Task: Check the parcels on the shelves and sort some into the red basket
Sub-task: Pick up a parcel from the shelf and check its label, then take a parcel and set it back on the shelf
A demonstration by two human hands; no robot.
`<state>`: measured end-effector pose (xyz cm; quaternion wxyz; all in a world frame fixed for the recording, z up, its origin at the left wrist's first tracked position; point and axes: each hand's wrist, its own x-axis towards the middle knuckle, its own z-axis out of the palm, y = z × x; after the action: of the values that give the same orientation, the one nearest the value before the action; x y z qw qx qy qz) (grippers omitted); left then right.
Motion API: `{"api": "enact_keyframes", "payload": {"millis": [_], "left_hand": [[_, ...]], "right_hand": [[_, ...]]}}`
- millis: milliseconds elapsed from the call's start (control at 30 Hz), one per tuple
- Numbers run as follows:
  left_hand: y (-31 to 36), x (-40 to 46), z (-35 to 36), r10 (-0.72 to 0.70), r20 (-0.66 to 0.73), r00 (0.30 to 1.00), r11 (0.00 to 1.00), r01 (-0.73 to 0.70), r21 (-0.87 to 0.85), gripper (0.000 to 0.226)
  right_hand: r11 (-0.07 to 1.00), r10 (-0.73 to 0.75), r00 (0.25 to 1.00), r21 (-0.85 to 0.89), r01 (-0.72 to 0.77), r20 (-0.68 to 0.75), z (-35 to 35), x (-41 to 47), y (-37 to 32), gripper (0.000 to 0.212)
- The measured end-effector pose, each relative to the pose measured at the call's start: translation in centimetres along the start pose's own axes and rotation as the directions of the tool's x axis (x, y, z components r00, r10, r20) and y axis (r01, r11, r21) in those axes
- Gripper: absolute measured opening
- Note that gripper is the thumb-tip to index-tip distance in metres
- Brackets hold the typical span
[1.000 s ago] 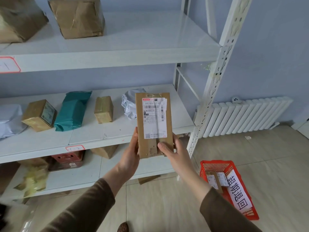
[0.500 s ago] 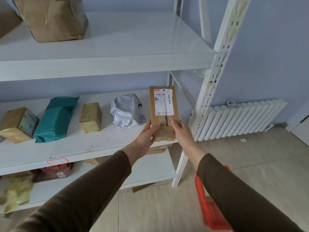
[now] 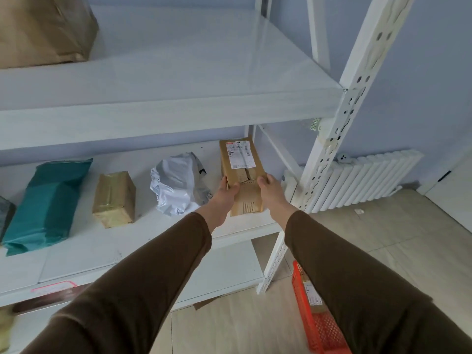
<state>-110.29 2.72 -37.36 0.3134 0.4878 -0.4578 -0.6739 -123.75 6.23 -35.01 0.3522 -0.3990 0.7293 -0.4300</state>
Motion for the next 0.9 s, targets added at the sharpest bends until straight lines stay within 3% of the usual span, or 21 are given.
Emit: {"api": "enact_keyframes", "payload": {"millis": [233, 300, 367, 433, 500, 567, 667, 767, 833, 900], "left_hand": [[0.7, 3.2, -0.4, -0.089, -0.028, 0.996, 0.996, 0.089, -0.008, 0.064], [1.8, 1.6, -0.6, -0.071, -0.041, 0.997, 0.997, 0.072, 0.022, 0.071], [2.5, 0.5, -1.4, 0.026, -0.069, 0.997, 0.998, -0.021, 0.060, 0.070], [3.2, -0.7, -3.0, 0.156, -0.093, 0.983, 0.984, -0.147, 0.103, 0.069], [3.3, -1.2, -5.4, 0.261, -0.129, 0.957, 0.958, -0.239, 0.160, 0.073], [3.4, -1.5, -8.1, 0.332, -0.177, 0.927, 0.927, -0.285, 0.246, 0.068], [3.4, -1.1, -12.5, 0.384, -0.307, 0.871, 0.893, -0.266, 0.364, 0.060], [2.4, 0.6, -16.8, 0.336, -0.428, 0.839, 0.918, -0.191, 0.347, 0.061], [1.6, 1.9, -19.1, 0.216, -0.465, 0.859, 0.962, -0.105, 0.253, 0.070], [0.7, 2.8, -20.5, 0.036, -0.419, 0.907, 0.998, -0.008, 0.068, 0.087]], "right_hand": [[0.992, 0.117, 0.990, 0.066, -0.112, -0.077, 0.8, 3.3, 0.0, 0.041], [0.995, 0.095, 0.981, -0.019, -0.100, -0.169, 1.0, 3.4, 0.0, 0.051], [0.979, -0.100, 0.951, -0.200, 0.041, -0.292, 1.4, 2.6, -0.3, 0.052], [0.897, -0.404, 0.853, -0.325, 0.299, -0.332, 2.5, 0.9, -1.1, 0.044], [0.782, -0.612, 0.739, -0.357, 0.511, -0.284, 4.3, -0.8, -2.1, 0.037], [0.733, -0.674, 0.710, -0.299, 0.611, -0.203, 6.7, -2.0, -2.8, 0.035], [0.814, -0.571, 0.819, -0.164, 0.557, -0.059, 11.0, -1.7, -2.7, 0.040], [0.952, -0.302, 0.949, -0.022, 0.305, 0.094, 14.7, -0.3, -2.7, 0.052], [0.994, -0.084, 0.980, 0.089, 0.069, 0.181, 16.3, 0.2, -3.1, 0.055], [0.977, 0.063, 0.963, 0.182, -0.113, 0.261, 17.8, 0.9, -3.2, 0.051]]}}
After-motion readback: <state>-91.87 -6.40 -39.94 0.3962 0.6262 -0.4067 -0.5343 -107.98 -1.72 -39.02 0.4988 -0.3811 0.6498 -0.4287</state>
